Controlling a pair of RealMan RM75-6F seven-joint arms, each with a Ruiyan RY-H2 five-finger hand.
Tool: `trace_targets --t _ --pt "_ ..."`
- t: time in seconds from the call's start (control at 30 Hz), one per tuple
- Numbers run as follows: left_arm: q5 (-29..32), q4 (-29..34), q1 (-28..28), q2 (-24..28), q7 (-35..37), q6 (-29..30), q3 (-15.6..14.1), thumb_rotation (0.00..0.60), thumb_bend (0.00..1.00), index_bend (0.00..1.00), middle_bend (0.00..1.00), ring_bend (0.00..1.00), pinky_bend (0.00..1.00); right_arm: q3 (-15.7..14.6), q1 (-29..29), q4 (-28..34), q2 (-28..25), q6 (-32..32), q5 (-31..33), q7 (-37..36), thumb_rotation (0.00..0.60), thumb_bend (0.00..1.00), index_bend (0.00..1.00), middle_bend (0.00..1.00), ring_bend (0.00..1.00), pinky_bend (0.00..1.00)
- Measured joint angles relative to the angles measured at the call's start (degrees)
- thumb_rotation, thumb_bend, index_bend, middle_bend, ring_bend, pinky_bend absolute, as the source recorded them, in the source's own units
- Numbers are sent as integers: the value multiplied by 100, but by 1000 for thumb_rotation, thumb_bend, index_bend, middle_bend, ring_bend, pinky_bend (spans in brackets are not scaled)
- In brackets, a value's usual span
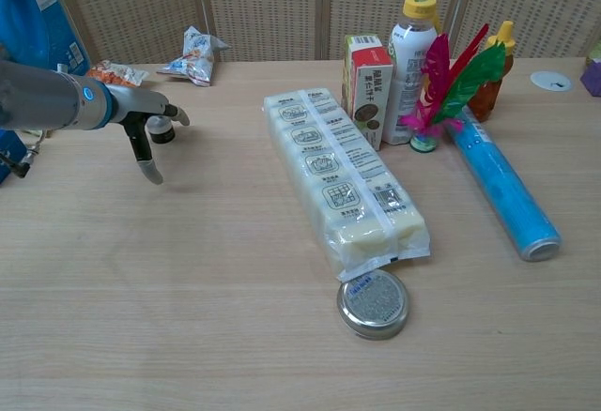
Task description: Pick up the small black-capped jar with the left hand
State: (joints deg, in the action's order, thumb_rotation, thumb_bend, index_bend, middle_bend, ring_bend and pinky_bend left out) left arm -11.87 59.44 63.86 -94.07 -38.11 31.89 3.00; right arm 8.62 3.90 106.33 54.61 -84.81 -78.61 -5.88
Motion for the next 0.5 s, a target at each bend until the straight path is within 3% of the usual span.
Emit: trace_targets --t 0.13,0.5 --pt "42 353 -4 283 106 6 -65 600 0 91 0 12 404 2 -8 9 -7 -20 -12 -10 600 0 0 0 0 0" --pt "126 1059 51 881 424 59 -261 600 0 101 0 267 505 -15 -27 41 -23 -56 -73 -21 600 0 0 0 0 0"
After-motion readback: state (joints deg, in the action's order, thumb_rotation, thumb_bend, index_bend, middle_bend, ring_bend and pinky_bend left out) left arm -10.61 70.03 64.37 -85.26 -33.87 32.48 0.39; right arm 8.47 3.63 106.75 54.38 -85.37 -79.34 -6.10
